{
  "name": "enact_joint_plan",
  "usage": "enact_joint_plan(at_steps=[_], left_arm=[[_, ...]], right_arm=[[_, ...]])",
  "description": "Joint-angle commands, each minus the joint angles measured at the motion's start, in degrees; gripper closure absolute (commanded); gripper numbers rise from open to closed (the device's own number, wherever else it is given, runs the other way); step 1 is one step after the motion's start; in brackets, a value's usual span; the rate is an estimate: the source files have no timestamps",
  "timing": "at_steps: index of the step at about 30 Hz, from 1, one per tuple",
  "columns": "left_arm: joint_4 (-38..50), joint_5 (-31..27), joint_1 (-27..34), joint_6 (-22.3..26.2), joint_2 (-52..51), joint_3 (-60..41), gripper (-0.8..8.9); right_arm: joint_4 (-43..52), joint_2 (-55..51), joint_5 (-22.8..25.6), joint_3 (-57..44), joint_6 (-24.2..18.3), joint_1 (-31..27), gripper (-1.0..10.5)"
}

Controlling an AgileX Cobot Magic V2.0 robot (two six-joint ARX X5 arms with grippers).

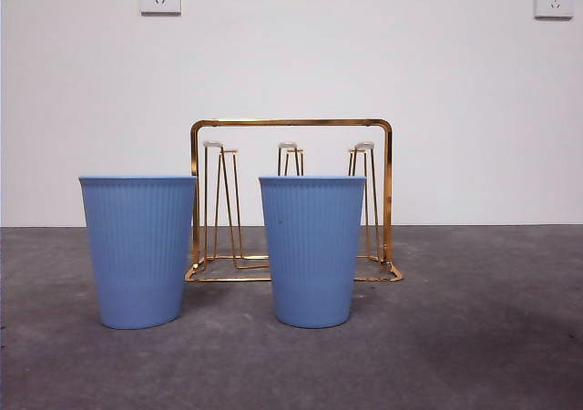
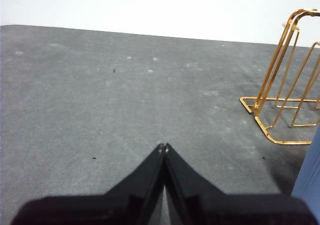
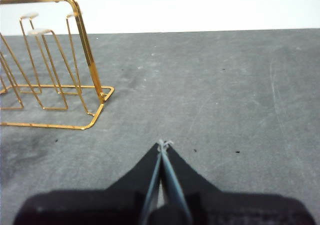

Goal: Pick up cup 1,put cup 1 in the cup rack,pick up cup 2,put cup 2 in the cup rack

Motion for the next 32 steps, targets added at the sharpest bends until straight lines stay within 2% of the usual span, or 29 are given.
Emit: enact_joint_plan(at_steps=[1,2,6,8,15,20,24,28,32], left_arm=[[0.5,0.9,0.2,-0.4,0.0,-0.5,8.15],[0.4,1.6,0.2,-0.7,0.0,-0.4,8.15],[-0.1,5.1,0.2,-4.1,0.0,1.3,8.18],[-1.2,5.8,0.2,-5.6,0.2,3.0,8.19],[-9.9,10.2,0.2,-6.7,2.5,14.2,8.19],[-15.6,15.4,0.2,-6.9,6.3,23.2,8.19],[-21.6,18.6,0.2,-6.5,11.2,31.0,8.2],[-27.0,24.6,0.2,-2.6,16.5,37.2,8.2],[-30.9,28.5,-0.5,-1.4,21.1,42.2,8.2]], right_arm=[[1.7,-0.1,-0.1,-0.5,1.8,0.0,9.5],[2.4,-0.1,-0.2,-0.5,2.4,0.0,9.5],[4.7,-0.1,-0.1,0.8,11.5,0.0,9.6],[4.2,-0.1,-0.1,2.3,14.4,0.0,9.6],[2.2,3.6,-2.1,11.5,18.1,0.0,9.6],[-5.8,9.6,-3.2,20.8,17.0,0.0,9.6],[-12.9,16.2,-8.6,30.1,12.2,0.0,9.6],[-22.2,22.8,-14.1,39.7,8.2,0.0,9.6],[-30.7,29.1,-18.3,49.0,3.6,0.0,9.6]])
